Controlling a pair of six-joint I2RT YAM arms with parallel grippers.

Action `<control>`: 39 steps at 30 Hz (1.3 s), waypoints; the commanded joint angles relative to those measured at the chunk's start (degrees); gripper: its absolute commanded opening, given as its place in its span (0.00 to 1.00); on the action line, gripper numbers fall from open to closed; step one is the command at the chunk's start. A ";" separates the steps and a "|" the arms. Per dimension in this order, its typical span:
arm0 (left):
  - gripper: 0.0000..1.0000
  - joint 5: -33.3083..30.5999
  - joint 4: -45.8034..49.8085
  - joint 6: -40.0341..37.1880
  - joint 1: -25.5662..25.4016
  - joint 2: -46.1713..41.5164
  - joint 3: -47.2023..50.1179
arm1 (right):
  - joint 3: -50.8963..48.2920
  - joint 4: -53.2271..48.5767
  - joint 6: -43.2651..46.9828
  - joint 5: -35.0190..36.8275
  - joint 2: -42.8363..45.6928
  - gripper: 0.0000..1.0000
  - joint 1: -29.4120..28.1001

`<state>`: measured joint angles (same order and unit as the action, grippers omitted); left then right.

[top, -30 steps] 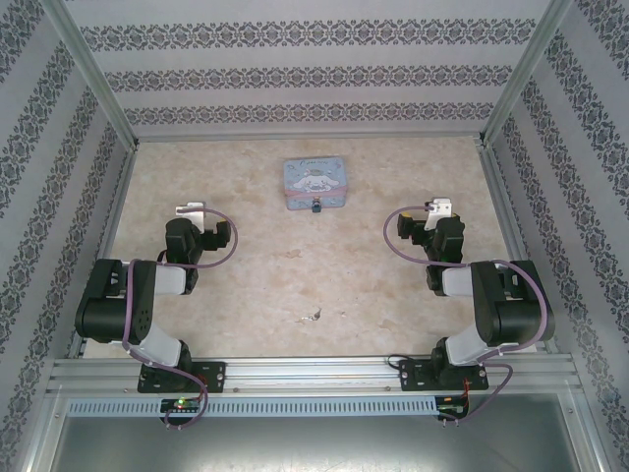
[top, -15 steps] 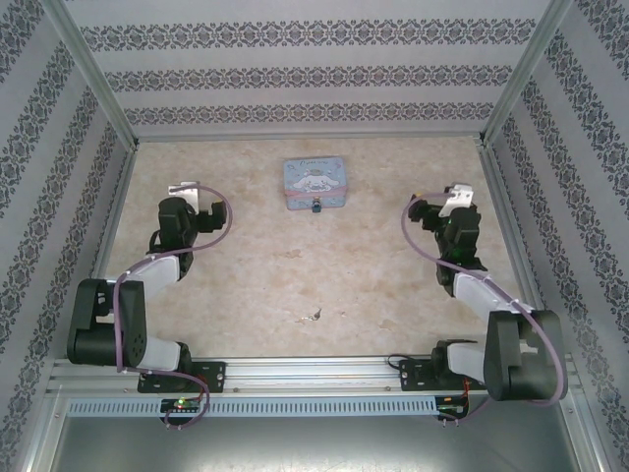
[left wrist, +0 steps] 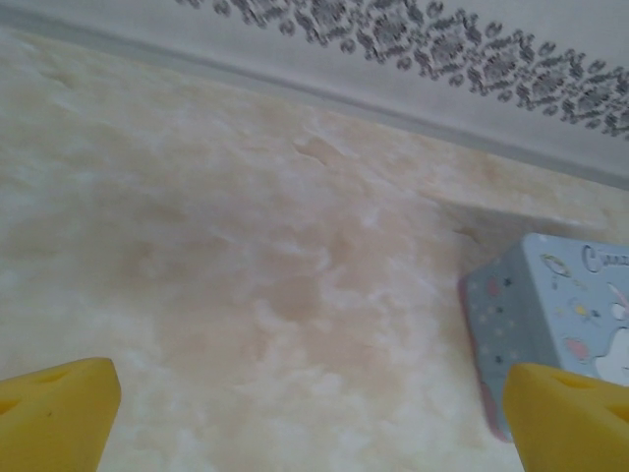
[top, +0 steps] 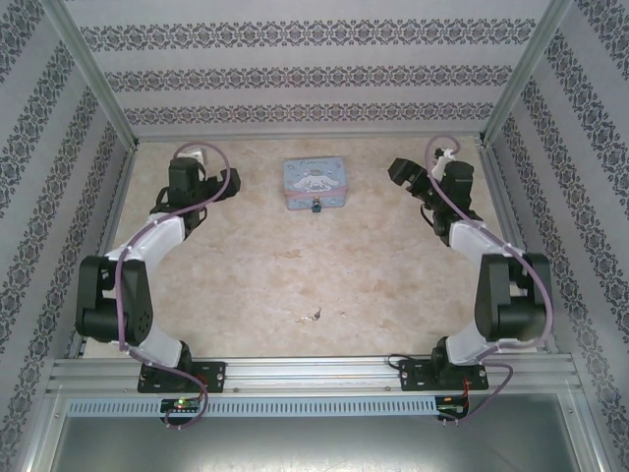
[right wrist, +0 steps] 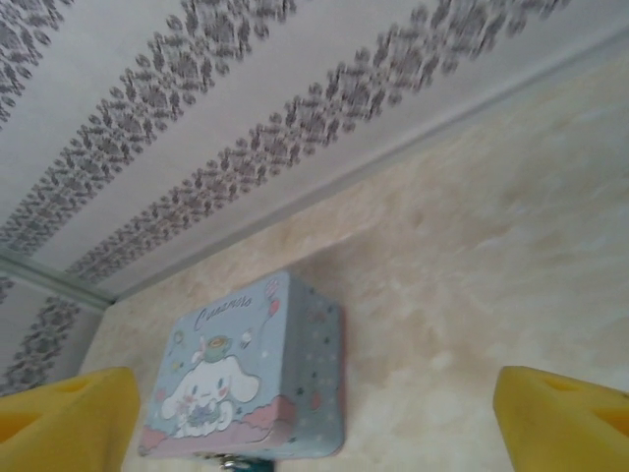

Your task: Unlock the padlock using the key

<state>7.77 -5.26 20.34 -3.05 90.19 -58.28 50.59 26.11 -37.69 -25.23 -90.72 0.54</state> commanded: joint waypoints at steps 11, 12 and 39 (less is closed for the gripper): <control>1.00 10.64 7.15 12.54 -8.11 19.00 -19.10 | 18.32 -1.46 -15.80 -7.02 -22.21 0.77 -8.18; 1.00 10.61 7.26 12.90 -8.73 20.28 -20.37 | 18.92 -1.74 -16.05 -6.73 -23.02 0.77 -8.76; 1.00 14.20 0.61 20.55 -17.80 26.63 -24.14 | 16.03 -1.56 -16.96 -4.43 -22.56 0.62 -17.78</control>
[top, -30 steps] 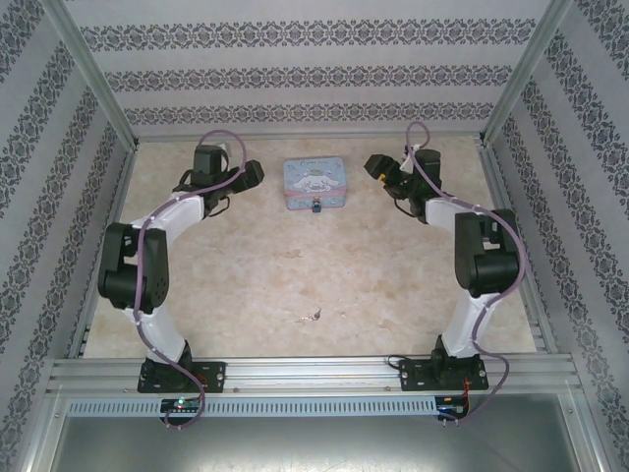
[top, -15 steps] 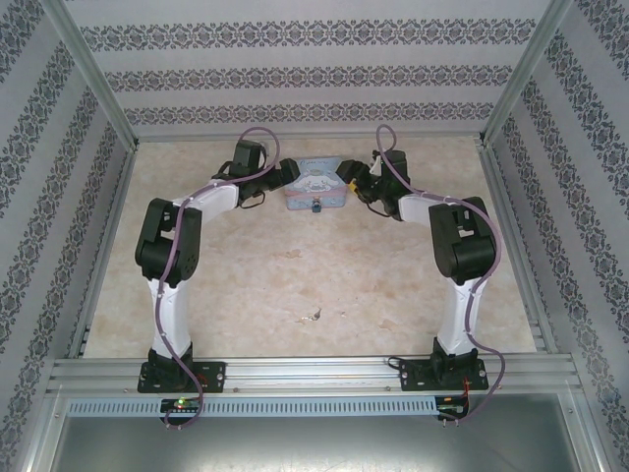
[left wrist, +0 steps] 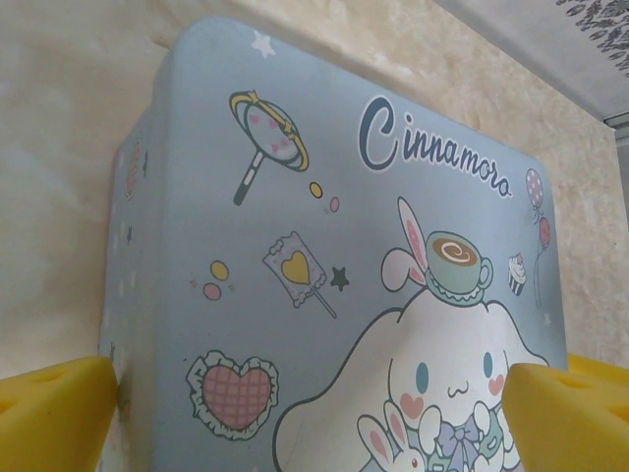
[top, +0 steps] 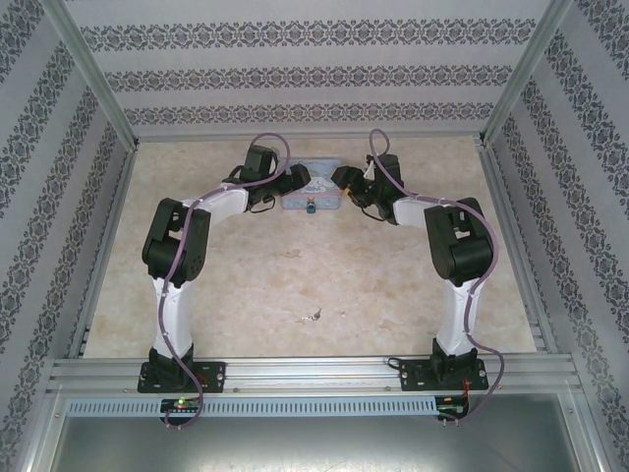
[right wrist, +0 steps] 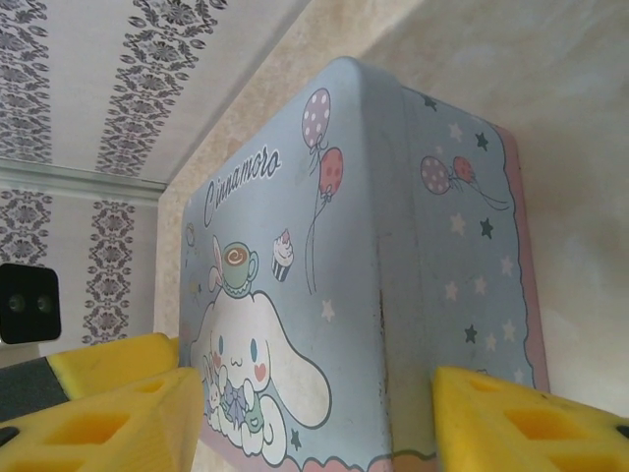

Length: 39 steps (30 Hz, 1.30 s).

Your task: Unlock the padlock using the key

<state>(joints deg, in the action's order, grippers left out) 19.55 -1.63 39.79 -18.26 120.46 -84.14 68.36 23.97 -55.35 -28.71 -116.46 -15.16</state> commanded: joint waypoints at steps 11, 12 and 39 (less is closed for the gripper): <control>1.00 0.44 -9.73 3.93 -7.87 -14.97 18.22 | -15.93 2.66 1.95 0.64 12.46 0.62 -6.29; 1.00 -0.09 -10.44 4.39 -8.60 -16.45 20.79 | -17.61 2.74 2.04 0.71 13.57 0.62 -6.70; 0.99 -11.99 -8.89 5.76 -13.04 -35.63 42.52 | -34.38 -9.94 4.10 18.03 36.06 0.98 -8.99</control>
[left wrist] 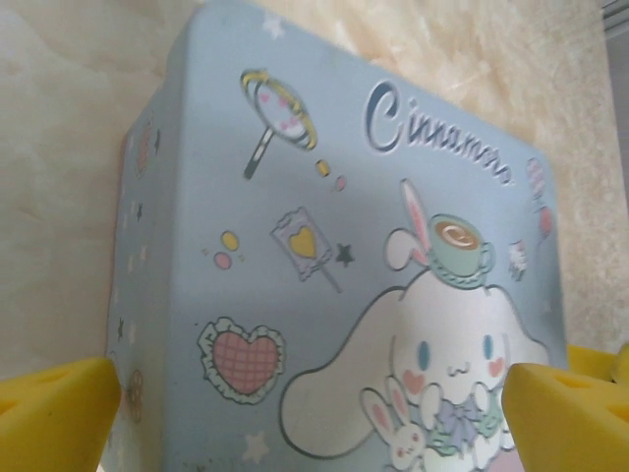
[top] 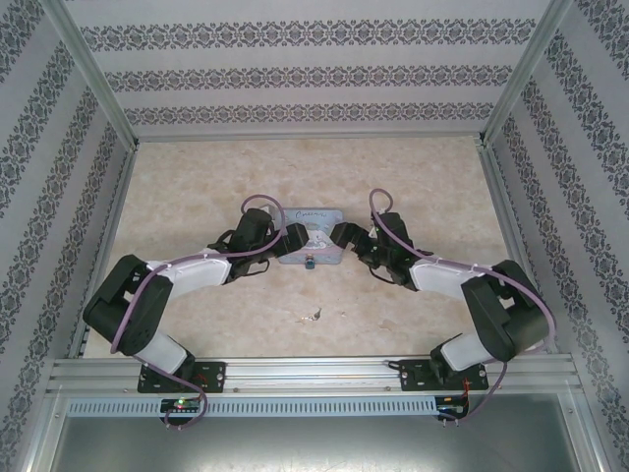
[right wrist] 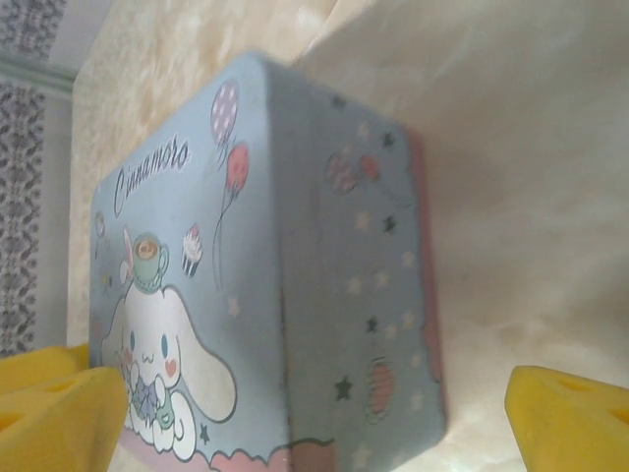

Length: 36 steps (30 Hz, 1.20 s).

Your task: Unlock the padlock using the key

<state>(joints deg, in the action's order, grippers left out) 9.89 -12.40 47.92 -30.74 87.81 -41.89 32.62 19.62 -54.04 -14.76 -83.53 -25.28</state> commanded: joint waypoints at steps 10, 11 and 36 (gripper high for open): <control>0.99 -5.79 6.96 -6.32 0.35 -12.27 2.14 | 0.21 -15.28 4.05 7.17 14.51 0.98 10.59; 0.99 -6.05 7.33 -6.59 0.38 -13.15 2.19 | -1.07 -13.57 3.95 4.51 15.52 0.98 12.52; 0.99 -7.61 15.19 -2.42 0.61 -25.44 4.43 | -1.93 -29.56 10.43 4.15 22.01 0.72 -3.87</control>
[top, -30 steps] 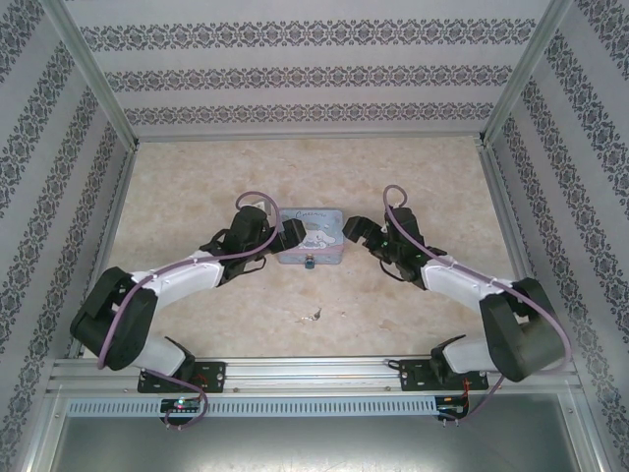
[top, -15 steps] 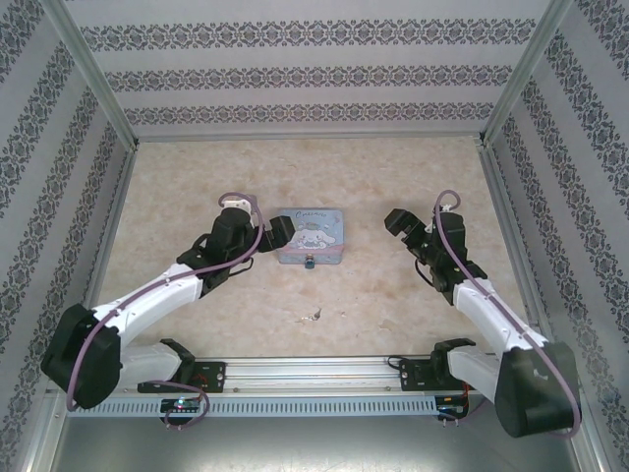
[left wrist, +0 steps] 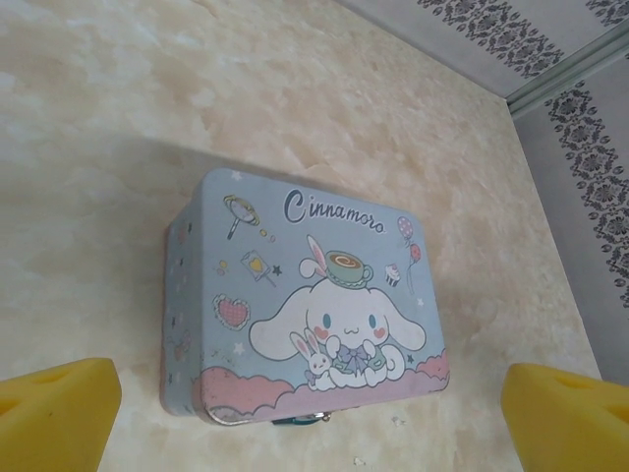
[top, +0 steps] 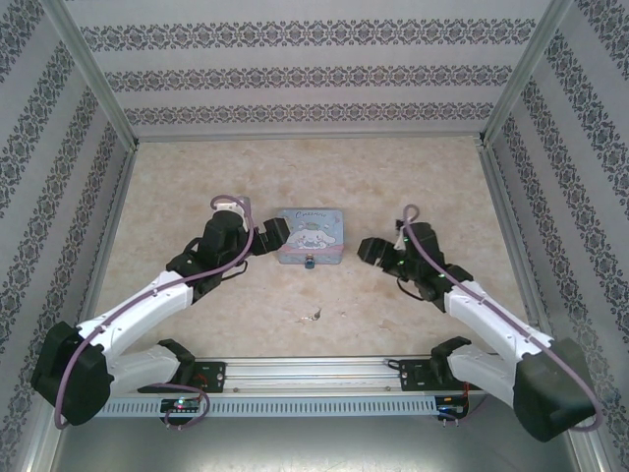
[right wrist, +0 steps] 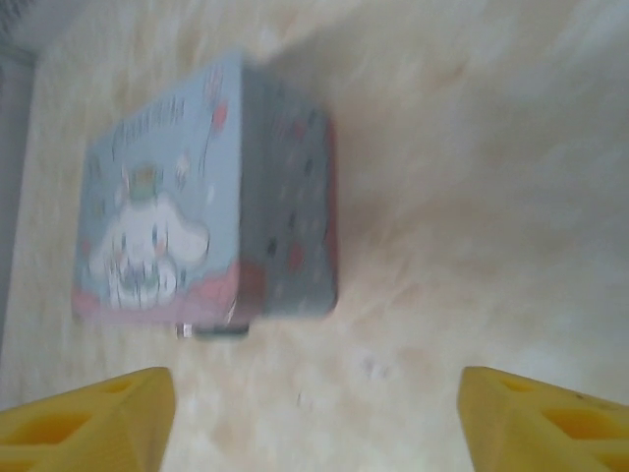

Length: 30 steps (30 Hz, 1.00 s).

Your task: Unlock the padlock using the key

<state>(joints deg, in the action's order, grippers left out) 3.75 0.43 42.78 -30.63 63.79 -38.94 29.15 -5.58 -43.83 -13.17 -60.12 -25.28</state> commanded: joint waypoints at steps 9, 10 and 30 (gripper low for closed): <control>0.99 -0.87 4.09 8.37 0.88 -0.80 2.66 | 5.77 -8.78 -6.91 12.77 -11.35 0.59 -21.66; 0.99 -0.94 4.57 9.04 0.97 -0.48 2.57 | 6.86 -9.72 -8.15 13.48 -12.92 0.57 -23.15; 0.99 0.11 7.03 10.77 5.53 2.98 2.11 | 20.16 -20.08 -12.50 15.76 -26.22 0.45 -32.24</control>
<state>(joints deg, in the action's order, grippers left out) 3.05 6.55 53.23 -26.02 66.28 -36.32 49.74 -23.40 -49.95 1.76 -85.52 -56.14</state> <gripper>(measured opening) 0.994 0.455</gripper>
